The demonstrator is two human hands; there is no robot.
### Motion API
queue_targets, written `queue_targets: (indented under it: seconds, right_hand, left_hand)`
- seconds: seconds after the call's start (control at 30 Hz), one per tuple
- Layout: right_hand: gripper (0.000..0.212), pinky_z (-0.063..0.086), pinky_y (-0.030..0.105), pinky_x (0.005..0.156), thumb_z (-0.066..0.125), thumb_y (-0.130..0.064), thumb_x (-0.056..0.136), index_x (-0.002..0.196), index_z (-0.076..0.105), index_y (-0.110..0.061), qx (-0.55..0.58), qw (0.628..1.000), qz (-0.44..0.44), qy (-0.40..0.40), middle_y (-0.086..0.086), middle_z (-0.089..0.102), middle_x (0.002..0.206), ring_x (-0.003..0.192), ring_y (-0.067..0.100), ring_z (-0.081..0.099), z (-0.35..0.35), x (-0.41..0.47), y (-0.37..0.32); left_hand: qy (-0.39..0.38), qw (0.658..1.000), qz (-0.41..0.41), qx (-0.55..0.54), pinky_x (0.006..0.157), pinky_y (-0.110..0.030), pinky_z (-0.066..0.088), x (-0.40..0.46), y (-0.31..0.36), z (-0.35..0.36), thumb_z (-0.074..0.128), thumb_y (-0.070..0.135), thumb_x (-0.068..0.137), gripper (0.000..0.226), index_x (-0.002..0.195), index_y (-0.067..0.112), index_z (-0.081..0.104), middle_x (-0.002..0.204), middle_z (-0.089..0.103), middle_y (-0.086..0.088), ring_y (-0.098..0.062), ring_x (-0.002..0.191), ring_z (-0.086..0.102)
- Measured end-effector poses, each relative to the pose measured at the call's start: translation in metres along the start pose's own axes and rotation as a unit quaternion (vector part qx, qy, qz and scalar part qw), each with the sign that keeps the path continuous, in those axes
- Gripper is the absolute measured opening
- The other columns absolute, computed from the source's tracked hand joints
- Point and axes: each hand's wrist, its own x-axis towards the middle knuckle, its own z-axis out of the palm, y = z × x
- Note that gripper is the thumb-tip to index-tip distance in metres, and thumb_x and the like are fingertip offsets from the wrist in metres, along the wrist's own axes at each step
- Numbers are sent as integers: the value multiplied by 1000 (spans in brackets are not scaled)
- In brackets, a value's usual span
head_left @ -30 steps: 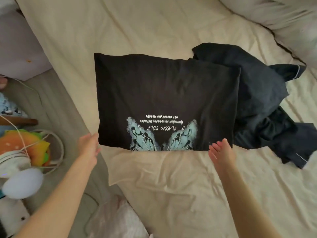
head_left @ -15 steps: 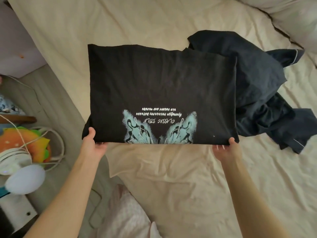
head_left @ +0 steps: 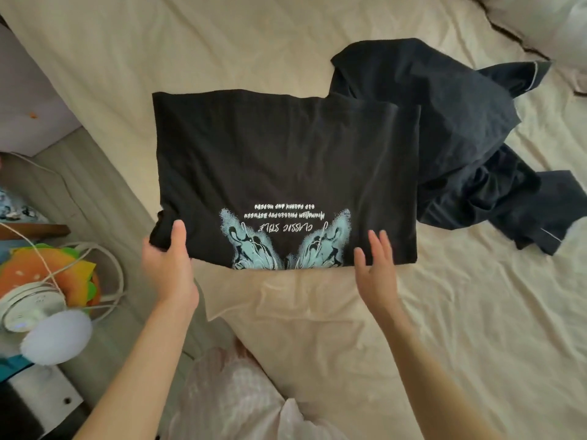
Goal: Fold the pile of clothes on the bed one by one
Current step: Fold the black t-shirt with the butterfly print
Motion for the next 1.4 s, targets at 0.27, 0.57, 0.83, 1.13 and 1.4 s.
queue_targets:
  seconds: [0.27,0.57,0.83,1.13,1.4]
  right_hand:
    - [56,48,33,93,32,-57,97,135,46,-17,536,801,217,-155,-1,57,129,119,16,55,-49,32,-7]
    - [30,51,35,85,54,-44,93,109,56,-19,363,878,256,-181,4,65,116,100,19,65,-74,73,20]
    - [9,54,34,86,63,-16,89,96,68,-16,249,948,167,-104,4,70,98,95,20,66,-65,75,16]
    - [7,49,30,74,59,-13,90,87,64,-17,205,966,154,30,1,63,82,80,17,59,-76,60,57]
    - [12,43,25,66,64,-15,88,83,53,-13,229,950,211,-14,0,54,78,78,16,52,-59,82,67]
  left_hand:
    - [-203,910,315,177,74,-10,39,-101,2,119,60,18,90,19,103,6,55,114,62,-2,-9,92,56]
    - [-340,611,398,594,117,-45,8,-110,-102,118,53,20,93,52,140,20,31,158,11,-3,-24,146,1]
    - [-322,567,439,619,117,-40,0,-64,-112,82,51,14,95,72,151,23,8,155,-19,-4,-25,142,-21]
    - [-339,487,543,594,103,-55,35,-76,-122,74,68,-20,59,82,134,8,50,142,44,-19,-43,130,38]
    - [-340,485,499,633,116,-46,7,-53,-123,69,48,-11,80,81,149,21,18,157,12,-11,-32,145,7]
